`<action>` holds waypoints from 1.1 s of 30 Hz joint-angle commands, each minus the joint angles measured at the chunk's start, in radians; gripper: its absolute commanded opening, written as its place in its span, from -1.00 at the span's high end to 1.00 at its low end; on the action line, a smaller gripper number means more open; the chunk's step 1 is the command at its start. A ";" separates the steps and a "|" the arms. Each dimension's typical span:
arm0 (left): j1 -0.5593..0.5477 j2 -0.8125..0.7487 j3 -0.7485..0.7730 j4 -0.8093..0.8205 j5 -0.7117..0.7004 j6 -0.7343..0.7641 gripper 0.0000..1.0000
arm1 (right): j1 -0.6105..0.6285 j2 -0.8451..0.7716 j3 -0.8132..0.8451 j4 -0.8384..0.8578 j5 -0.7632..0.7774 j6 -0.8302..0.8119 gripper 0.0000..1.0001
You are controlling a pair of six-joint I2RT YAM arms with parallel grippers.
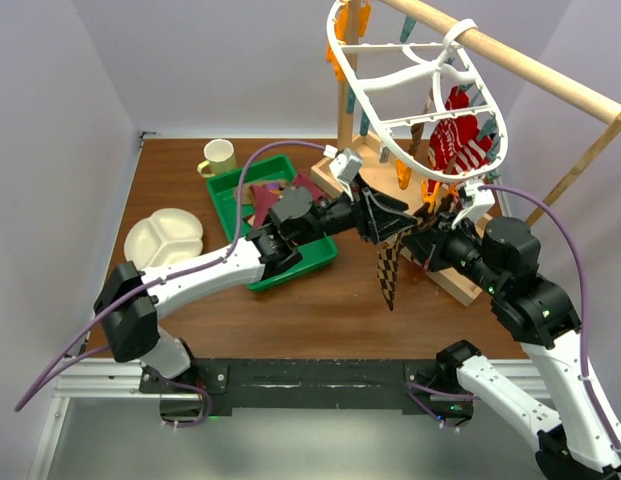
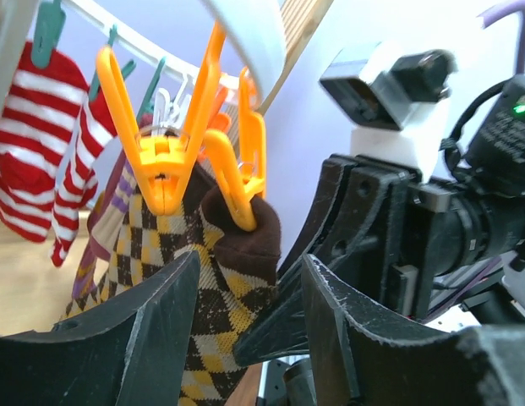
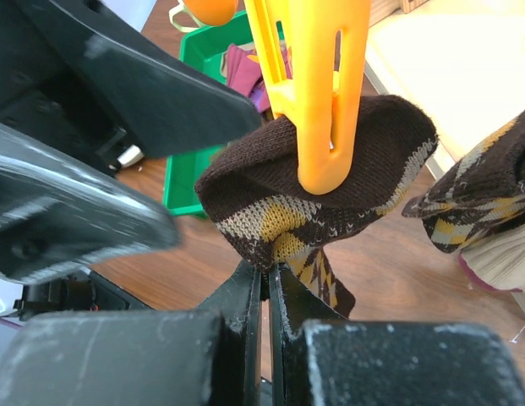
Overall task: Remove the socks clipped to the hanger
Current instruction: Remove the sock from the hanger.
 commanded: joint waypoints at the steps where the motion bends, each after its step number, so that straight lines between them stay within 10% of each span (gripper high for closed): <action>1: -0.015 0.031 0.065 -0.007 -0.016 0.028 -0.10 | 0.002 -0.005 -0.007 0.008 0.011 -0.008 1.00; 25: -0.024 0.067 0.143 -0.057 -0.036 0.034 0.84 | 0.002 -0.037 -0.062 0.054 0.051 -0.018 0.99; 33: -0.001 0.035 0.163 -0.090 0.033 0.016 0.95 | 0.001 -0.130 -0.154 0.166 0.042 -0.057 -0.03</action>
